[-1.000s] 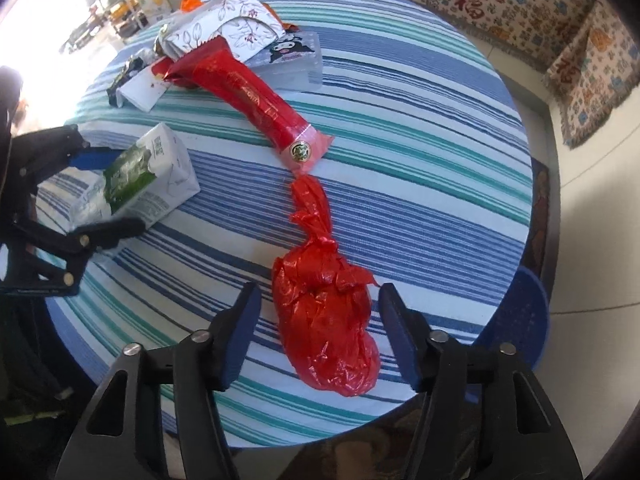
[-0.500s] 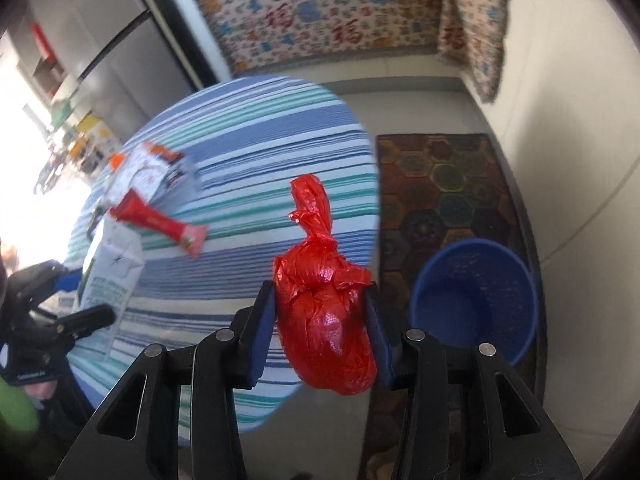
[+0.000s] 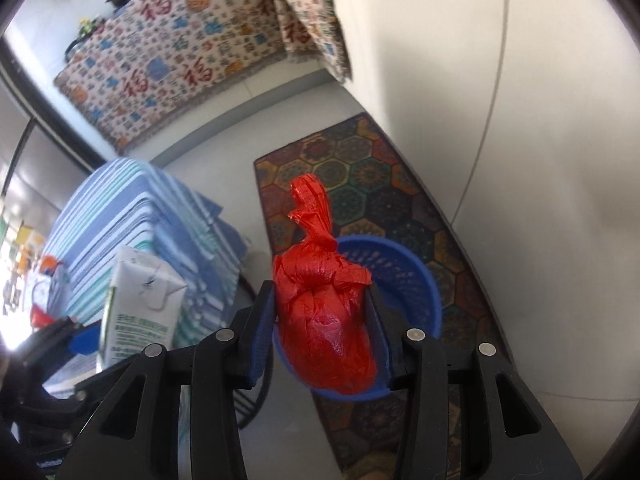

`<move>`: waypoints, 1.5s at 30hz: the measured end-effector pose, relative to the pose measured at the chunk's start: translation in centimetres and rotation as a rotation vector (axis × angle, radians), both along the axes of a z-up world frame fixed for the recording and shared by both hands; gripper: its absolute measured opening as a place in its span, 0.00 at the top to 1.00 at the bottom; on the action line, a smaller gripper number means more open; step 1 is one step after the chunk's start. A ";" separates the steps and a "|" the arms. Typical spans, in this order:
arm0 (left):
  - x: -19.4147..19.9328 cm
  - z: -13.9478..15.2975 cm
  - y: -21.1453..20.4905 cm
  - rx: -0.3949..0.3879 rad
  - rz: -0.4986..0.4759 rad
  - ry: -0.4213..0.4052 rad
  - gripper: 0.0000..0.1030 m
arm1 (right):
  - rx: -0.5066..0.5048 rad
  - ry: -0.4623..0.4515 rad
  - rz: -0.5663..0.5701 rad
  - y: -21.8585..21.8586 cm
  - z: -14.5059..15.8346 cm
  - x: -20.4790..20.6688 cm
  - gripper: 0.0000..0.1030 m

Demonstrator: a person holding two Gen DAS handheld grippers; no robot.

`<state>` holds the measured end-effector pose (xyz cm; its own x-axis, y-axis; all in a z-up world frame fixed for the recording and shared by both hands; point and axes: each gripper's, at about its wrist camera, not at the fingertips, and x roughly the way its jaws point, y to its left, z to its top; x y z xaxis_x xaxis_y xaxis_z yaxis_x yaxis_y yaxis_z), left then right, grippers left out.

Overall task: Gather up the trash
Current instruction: 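Carry both items over the blue wastebasket and open both tools to drop them, then move both tools back over the table toward the remaining trash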

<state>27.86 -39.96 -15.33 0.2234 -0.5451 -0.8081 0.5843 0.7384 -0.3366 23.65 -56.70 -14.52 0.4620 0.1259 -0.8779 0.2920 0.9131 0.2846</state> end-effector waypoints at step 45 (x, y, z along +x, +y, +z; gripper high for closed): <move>-7.4 1.7 1.5 -0.020 0.045 -0.248 0.17 | -0.226 -0.331 0.001 1.9 3.8 -1.6 0.06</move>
